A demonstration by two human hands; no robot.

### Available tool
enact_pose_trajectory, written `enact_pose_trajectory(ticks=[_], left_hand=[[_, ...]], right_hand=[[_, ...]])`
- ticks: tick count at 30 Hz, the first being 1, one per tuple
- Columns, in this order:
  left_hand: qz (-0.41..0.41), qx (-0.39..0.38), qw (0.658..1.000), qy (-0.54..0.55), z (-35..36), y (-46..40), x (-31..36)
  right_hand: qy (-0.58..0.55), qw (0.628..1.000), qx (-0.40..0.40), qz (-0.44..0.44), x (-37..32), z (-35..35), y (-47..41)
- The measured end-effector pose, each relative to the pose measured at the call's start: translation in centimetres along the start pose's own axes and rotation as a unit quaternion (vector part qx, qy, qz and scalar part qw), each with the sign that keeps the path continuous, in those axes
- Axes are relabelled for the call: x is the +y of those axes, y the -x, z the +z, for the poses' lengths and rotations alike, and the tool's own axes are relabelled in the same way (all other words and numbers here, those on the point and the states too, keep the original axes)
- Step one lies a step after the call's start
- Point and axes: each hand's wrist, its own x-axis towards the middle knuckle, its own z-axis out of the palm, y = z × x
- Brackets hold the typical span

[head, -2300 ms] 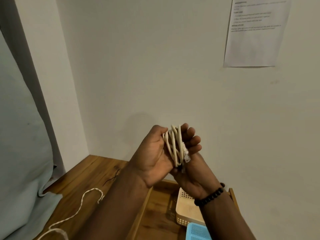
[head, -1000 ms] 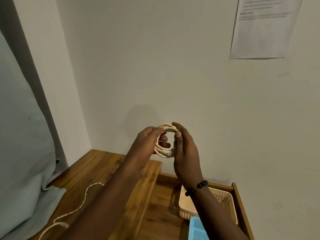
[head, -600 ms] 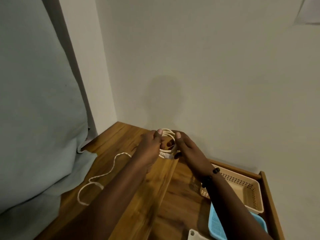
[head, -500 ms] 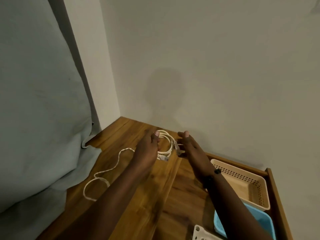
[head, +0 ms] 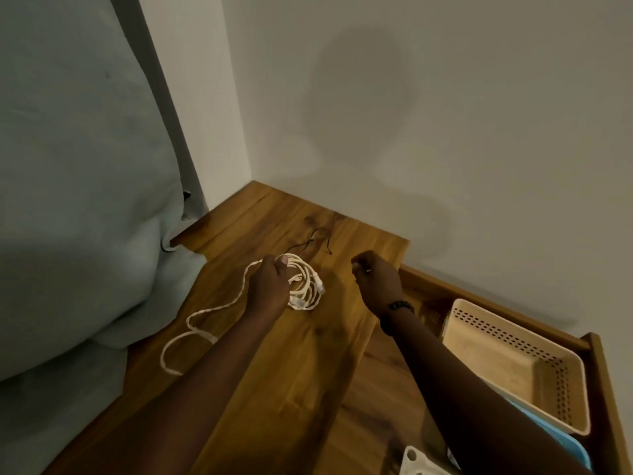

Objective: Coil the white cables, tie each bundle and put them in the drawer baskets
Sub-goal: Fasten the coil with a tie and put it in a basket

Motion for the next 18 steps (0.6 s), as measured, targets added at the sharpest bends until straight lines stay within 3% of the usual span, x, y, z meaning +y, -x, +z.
enact_pose_trajectory(ticks=[11,18], left_hand=[[0.015,0.014,1.000,0.001,1.6,-5.9,-1.8],[0.031,0.014,0.999,-0.009,1.3,-5.6,-2.1]], right_hand=[[-0.045,0.995,-0.007,0.091,1.0,7.5,-11.8],[0.008,0.986,0.017,0.168,0.9,10.3,-13.5]])
